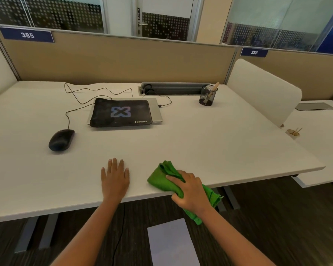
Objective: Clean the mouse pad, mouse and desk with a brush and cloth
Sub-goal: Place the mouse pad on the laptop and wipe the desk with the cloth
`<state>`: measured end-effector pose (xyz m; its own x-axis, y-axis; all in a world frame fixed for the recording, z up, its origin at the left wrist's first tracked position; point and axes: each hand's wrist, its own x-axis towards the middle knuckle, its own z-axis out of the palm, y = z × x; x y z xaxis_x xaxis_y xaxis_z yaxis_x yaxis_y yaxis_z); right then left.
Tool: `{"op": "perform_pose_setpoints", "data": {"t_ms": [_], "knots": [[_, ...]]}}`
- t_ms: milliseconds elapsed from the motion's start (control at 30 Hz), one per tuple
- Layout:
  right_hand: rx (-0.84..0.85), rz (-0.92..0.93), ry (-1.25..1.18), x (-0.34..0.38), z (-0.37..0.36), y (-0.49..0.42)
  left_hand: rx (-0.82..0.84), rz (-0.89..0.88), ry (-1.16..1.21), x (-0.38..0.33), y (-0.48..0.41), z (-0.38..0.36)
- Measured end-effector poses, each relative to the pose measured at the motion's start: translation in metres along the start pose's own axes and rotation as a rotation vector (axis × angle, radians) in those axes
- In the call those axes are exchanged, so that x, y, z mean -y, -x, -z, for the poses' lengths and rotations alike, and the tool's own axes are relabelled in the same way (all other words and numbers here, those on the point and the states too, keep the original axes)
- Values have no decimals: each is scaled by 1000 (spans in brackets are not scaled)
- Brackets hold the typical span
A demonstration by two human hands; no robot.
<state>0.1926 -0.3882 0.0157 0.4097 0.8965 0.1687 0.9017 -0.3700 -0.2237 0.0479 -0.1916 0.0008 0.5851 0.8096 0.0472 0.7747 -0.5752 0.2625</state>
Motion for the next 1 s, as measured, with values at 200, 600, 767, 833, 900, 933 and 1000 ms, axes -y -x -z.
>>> {"op": "perform_pose_setpoints", "data": {"t_ms": [200,600,767,833,900,933,1000], "knots": [[-92,37,0,-17,3,35,8,-75,-42,-29,10,-7],[-291,-262,-307,-50,50,3,199,-205,808,-127,9,17],[-338,-257,-406,-46,71,-28,400,-146,1226,-165,3,39],[-350,-250,-421,-46,77,-40,408,-131,1290,-172,-4,44],[-347,-242,-440,-47,82,-52,394,-106,1339,-177,-14,49],[-339,-240,-455,-48,84,-58,389,-90,1364,-179,-20,50],[-314,-244,-504,-51,87,-70,397,-50,1428,-183,-33,53]]}}
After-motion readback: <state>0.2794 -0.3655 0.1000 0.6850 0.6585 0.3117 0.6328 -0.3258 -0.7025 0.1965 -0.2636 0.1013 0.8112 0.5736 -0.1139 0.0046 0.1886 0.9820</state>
